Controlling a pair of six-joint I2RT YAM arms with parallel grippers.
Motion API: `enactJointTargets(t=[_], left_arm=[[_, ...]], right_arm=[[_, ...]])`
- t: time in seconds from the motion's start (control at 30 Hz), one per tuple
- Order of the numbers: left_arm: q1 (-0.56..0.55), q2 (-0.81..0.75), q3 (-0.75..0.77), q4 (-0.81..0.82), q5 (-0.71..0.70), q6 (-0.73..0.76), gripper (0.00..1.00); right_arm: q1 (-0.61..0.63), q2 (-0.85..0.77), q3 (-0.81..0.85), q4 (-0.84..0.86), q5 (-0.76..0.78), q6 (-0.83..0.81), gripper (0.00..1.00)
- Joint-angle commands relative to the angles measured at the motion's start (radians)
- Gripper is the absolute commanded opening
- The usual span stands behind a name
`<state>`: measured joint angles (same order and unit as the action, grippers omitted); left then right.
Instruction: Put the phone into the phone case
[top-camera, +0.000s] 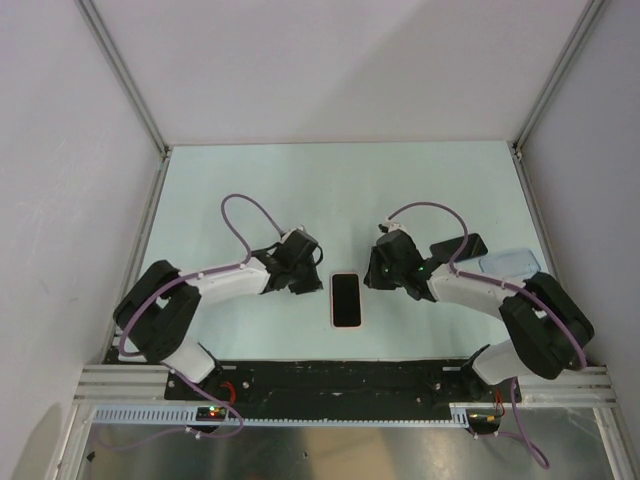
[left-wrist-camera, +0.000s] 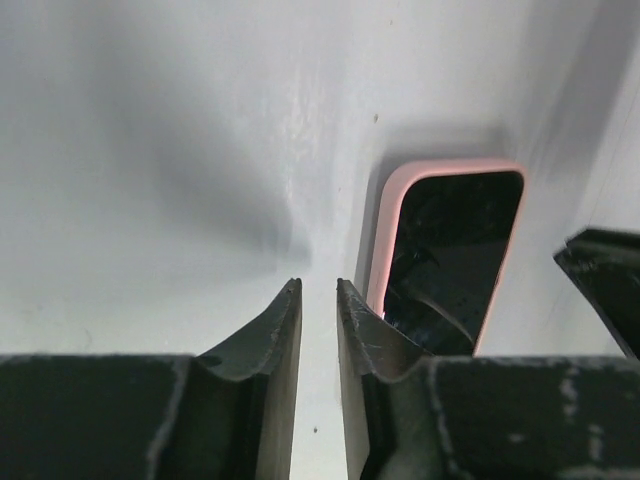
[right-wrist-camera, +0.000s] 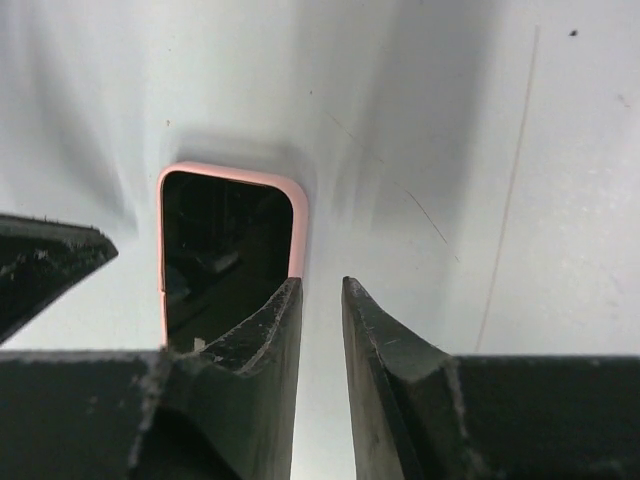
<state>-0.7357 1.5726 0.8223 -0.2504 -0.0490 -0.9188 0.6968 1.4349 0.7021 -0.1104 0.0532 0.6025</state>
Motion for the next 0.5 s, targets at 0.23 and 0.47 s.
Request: enactJointTargets(t=[0.23, 0.47], left_arm=[[-0.080, -0.085, -0.035, 0.005, -0.020, 0.032, 0.30], [-0.087, -0.068, -0.021, -0.003, -0.029, 0.030, 0.30]], right_arm=[[0.023, 0.166, 0.089, 0.124, -0.011, 0.028, 0.27], [0.097, 0.204, 0.122, -0.001, 0.118, 0.009, 0.23]])
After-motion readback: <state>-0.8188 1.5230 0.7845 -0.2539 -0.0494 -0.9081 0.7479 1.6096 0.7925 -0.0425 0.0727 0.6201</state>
